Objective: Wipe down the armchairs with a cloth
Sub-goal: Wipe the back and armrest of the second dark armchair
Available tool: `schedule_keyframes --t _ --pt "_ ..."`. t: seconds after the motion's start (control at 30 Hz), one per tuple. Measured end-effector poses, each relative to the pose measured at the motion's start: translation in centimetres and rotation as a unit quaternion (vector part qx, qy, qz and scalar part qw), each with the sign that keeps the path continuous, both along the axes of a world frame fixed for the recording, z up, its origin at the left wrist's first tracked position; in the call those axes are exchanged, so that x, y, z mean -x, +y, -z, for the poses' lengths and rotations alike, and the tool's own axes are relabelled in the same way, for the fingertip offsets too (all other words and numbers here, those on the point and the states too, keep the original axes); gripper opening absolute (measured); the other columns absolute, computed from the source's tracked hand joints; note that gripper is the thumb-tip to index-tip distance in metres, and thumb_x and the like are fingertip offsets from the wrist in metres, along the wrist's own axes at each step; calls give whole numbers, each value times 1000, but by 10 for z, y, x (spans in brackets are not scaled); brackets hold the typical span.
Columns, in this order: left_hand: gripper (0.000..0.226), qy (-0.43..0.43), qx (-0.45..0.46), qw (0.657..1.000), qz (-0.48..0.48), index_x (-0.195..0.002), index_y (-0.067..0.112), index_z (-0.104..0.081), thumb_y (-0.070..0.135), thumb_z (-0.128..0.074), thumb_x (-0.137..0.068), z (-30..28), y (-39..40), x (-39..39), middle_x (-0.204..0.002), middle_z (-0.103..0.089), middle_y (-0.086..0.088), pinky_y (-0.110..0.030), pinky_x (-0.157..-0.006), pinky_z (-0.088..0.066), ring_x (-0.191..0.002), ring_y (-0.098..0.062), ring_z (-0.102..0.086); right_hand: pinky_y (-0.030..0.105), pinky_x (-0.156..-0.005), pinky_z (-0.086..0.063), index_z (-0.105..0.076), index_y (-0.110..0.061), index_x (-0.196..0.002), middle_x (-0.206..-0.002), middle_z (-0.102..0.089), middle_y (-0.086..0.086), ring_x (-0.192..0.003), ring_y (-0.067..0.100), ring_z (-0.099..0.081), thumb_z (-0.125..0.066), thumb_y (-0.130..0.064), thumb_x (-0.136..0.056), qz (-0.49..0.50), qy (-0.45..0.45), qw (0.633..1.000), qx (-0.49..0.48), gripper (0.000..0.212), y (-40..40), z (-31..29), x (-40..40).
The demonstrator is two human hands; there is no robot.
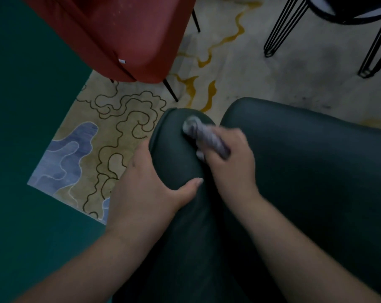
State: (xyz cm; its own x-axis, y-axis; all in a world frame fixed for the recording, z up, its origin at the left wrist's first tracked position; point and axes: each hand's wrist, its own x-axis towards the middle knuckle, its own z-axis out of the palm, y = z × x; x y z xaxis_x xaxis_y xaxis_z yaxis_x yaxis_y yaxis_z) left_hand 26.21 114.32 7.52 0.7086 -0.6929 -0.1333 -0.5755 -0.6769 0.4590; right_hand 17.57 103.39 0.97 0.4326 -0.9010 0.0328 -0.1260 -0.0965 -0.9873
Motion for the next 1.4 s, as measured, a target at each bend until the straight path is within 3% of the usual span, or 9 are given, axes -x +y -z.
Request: schedule_keyframes --t 0.17,0.37,0.5,0.67,0.83,0.93,1.03,1.2,1.4 --pt "96 -8 9 1000 -1 -134 33 -37 71 -68 -52 1 0 0 -125 -55 14 -31 -88 -47 -111 -10 -54 35 -100 -42 -65 -24 -120 -112 -46 2 -112 23 -48 -67 -5 -82 -118 40 989 73 42 -53 -23 -55" --pt "95 -28 -11 1000 -1 -132 31 -36 72 -67 -52 3 0 -2 -121 -57 11 -28 -78 -44 -107 -13 -57 4 -88 -35 -65 -32 -115 -99 -42 -11 -97 -2 -47 -73 -28 -80 -224 -28 970 94 36 -30 -14 -21" --pt "102 -27 -9 1000 -4 -137 29 -34 73 -65 -50 5 0 -3 -130 -55 10 -36 -91 -48 -115 -14 -54 -1 -79 -36 -64 -33 -118 -98 -49 -13 -88 -13 -50 -68 -19 -85 -104 -5 995 11 36 -47 0 -33" --pt "99 -33 -15 999 -3 -135 32 -34 73 -66 -51 6 0 -2 -126 -56 11 -32 -84 -47 -110 -14 -56 -3 -80 -37 -63 -18 -123 -107 -63 -17 -93 -22 -54 -62 -14 -90 23 -10 994 -110 34 -11 24 -1" --pt "90 -39 -11 999 10 -135 32 -33 77 -57 -61 7 1 0 -127 -54 9 -33 -82 -45 -111 -15 -55 -3 -75 -37 -61 -36 -117 -104 -61 -1 -92 -13 -56 -63 -26 -88 28 5 991 -129 30 39 25 40" --pt "82 -55 -7 998 9 -137 26 -33 76 -46 -72 8 -1 -3 -130 -54 4 -34 -83 -45 -112 -20 -55 -1 -80 -36 -60 -28 -126 -109 -59 4 -93 -11 -54 -53 -32 -94 17 36 997 -62 33 -2 13 8" --pt "76 -73 -16 997 10 -137 21 -34 69 -41 -79 11 -1 -4 -131 -53 -1 -36 -84 -44 -114 -24 -54 14 -96 -43 -57 -19 -131 -125 -57 7 -107 3 -57 -50 -28 -98 5 19 996 -88 35 -21 7 -19" --pt "65 -118 -25 993 9 -134 11 -37 56 -43 -88 10 -3 -1 -124 -56 -12 -35 -73 -37 -106 -33 -55 -1 -68 -37 -61 -27 -121 -93 -50 1 -80 -11 -51 -54 -27 -95 -1 32 997 -65 27 40 9 24" --pt "65 -94 -42 995 -2 -135 8 -34 55 -43 -90 9 -5 -2 -126 -54 -16 -38 -76 -40 -107 -35 -55 2 -73 -37 -59 -33 -118 -87 -45 -4 -81 -4 -51 -62 -22 -89 -43 50 994 -87 32 117 -6 87"
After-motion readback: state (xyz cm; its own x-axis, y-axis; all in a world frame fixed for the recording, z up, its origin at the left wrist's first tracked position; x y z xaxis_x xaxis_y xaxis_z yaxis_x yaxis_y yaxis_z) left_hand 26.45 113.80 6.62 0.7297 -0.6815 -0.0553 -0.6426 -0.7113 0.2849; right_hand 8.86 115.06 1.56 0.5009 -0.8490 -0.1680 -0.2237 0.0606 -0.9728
